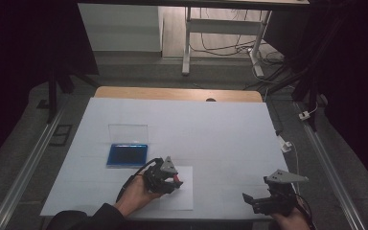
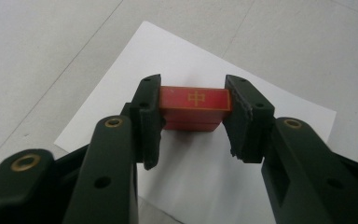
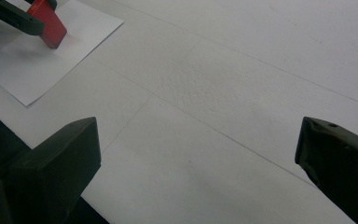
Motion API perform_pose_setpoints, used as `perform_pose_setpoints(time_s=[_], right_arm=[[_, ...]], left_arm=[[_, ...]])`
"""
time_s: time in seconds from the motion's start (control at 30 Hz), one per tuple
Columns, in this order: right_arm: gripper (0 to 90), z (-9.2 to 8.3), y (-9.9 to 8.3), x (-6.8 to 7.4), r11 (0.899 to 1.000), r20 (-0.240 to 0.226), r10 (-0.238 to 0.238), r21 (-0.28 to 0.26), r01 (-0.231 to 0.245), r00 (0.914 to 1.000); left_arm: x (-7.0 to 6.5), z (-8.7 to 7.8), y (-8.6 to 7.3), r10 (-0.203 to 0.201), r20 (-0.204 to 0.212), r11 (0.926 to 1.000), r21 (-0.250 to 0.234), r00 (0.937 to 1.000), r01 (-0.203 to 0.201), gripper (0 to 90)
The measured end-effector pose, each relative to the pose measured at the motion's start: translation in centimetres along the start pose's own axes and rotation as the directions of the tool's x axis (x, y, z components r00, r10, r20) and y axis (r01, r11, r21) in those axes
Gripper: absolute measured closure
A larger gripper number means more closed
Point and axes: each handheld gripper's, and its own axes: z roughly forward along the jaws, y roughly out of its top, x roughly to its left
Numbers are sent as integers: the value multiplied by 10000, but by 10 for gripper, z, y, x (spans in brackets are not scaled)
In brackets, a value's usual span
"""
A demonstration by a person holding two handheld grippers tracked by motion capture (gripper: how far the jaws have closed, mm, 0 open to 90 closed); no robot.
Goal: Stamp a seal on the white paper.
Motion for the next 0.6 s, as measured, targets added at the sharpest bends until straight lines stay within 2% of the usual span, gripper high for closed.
perform_pose_setpoints(time_s=[0.23, 0.47, 0.6], right_arm=[[3, 0, 0, 0, 10000, -15, -33, 24, 33, 10000], [3, 0, 0, 0, 10000, -10, -29, 3, 29, 10000], [3, 0, 0, 0, 10000, -15, -27, 4, 27, 10000]], left_arm=[[-6, 0, 2, 226, -366, 9997, 136, 9991, -221, 588], [1, 0, 1, -93, 62, 9999, 99, 9999, 93, 587], [-1, 0, 1, -44, -49, 9999, 91, 10000, 44, 588]])
